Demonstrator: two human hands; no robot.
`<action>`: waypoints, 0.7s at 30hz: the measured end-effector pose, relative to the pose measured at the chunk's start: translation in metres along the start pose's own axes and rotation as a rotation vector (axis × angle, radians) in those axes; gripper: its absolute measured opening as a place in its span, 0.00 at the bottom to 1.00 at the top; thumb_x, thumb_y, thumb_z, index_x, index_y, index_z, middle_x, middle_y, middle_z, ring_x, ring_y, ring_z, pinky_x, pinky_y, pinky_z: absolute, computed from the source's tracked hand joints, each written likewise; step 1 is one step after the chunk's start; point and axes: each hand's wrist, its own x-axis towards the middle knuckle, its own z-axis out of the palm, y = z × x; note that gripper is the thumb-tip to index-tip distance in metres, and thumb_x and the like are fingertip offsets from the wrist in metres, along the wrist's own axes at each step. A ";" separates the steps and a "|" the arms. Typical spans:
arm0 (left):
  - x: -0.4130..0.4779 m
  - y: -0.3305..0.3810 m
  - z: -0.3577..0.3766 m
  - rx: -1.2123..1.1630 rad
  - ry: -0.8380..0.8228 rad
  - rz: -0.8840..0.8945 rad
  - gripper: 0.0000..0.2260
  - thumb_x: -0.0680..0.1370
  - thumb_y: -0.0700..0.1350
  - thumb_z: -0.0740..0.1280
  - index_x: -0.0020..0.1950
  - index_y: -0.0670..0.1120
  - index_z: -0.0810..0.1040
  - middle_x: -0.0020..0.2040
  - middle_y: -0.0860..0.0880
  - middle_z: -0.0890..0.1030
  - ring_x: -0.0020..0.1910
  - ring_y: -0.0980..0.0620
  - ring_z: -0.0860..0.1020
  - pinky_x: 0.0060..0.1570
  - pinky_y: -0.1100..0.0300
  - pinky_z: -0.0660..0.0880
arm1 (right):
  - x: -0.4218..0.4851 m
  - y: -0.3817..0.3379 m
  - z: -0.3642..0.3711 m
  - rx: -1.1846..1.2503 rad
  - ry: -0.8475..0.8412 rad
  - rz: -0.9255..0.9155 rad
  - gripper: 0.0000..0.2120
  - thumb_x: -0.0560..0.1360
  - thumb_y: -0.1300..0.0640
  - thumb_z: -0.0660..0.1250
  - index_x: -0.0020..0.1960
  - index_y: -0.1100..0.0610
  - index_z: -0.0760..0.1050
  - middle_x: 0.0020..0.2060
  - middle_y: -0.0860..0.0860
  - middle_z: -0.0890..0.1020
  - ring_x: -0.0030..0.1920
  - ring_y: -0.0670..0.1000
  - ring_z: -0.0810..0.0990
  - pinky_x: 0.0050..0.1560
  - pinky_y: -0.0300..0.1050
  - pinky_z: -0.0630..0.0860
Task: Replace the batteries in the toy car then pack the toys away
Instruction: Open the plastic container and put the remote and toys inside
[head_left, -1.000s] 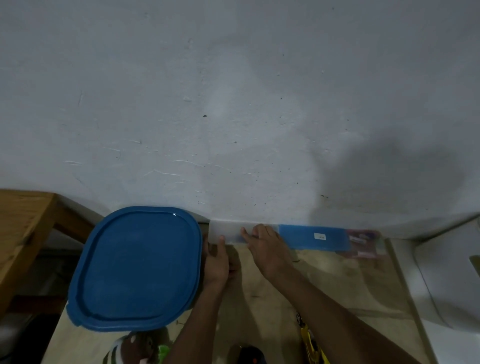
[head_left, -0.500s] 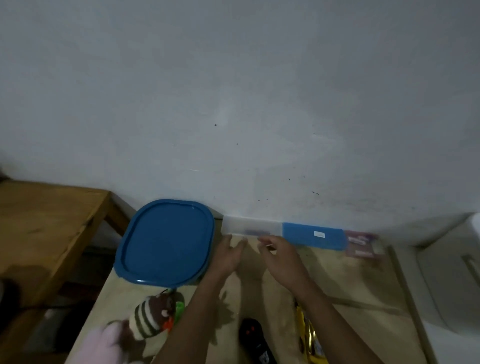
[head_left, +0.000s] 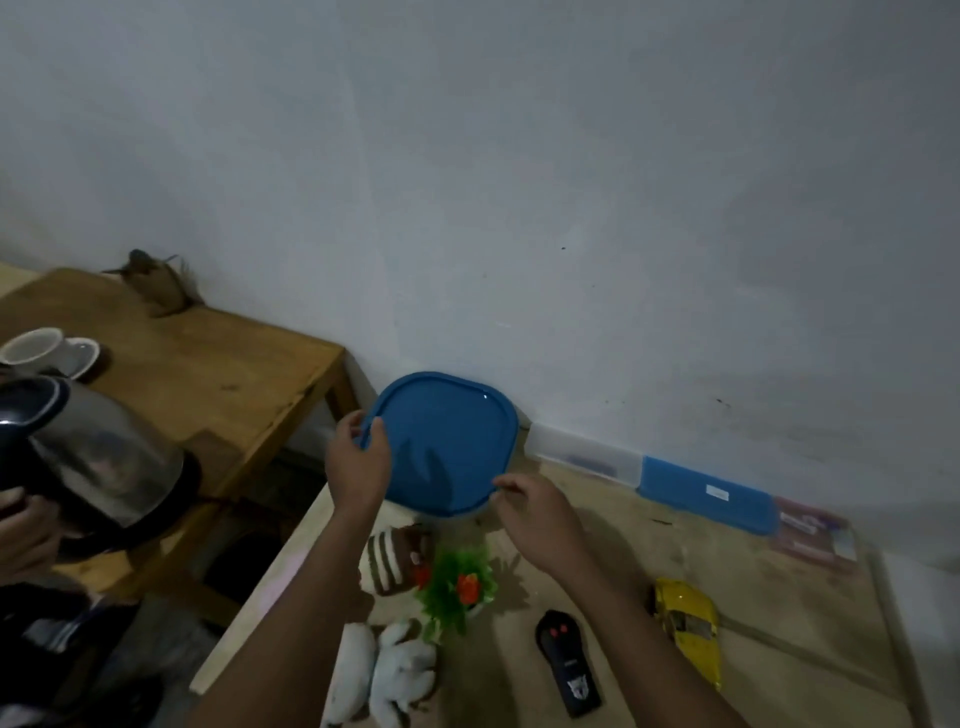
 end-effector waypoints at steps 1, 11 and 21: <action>0.011 -0.008 -0.005 0.039 -0.023 -0.032 0.21 0.82 0.51 0.62 0.73 0.43 0.69 0.68 0.42 0.74 0.67 0.43 0.73 0.63 0.48 0.73 | 0.007 -0.005 0.010 -0.056 -0.033 -0.005 0.15 0.79 0.48 0.62 0.65 0.49 0.74 0.62 0.44 0.75 0.61 0.46 0.75 0.56 0.38 0.71; 0.087 -0.064 -0.021 0.058 -0.355 -0.167 0.17 0.83 0.47 0.60 0.70 0.43 0.74 0.65 0.43 0.77 0.64 0.44 0.75 0.60 0.49 0.77 | 0.083 -0.064 0.101 -0.493 -0.322 0.046 0.34 0.77 0.38 0.60 0.78 0.51 0.55 0.79 0.55 0.50 0.78 0.58 0.46 0.77 0.60 0.50; 0.107 -0.075 -0.031 -0.109 -0.481 -0.298 0.14 0.81 0.48 0.66 0.64 0.45 0.80 0.57 0.46 0.81 0.55 0.49 0.80 0.53 0.53 0.80 | 0.094 -0.094 0.159 -0.664 -0.185 0.182 0.38 0.76 0.38 0.61 0.76 0.57 0.50 0.75 0.69 0.49 0.75 0.72 0.45 0.72 0.69 0.49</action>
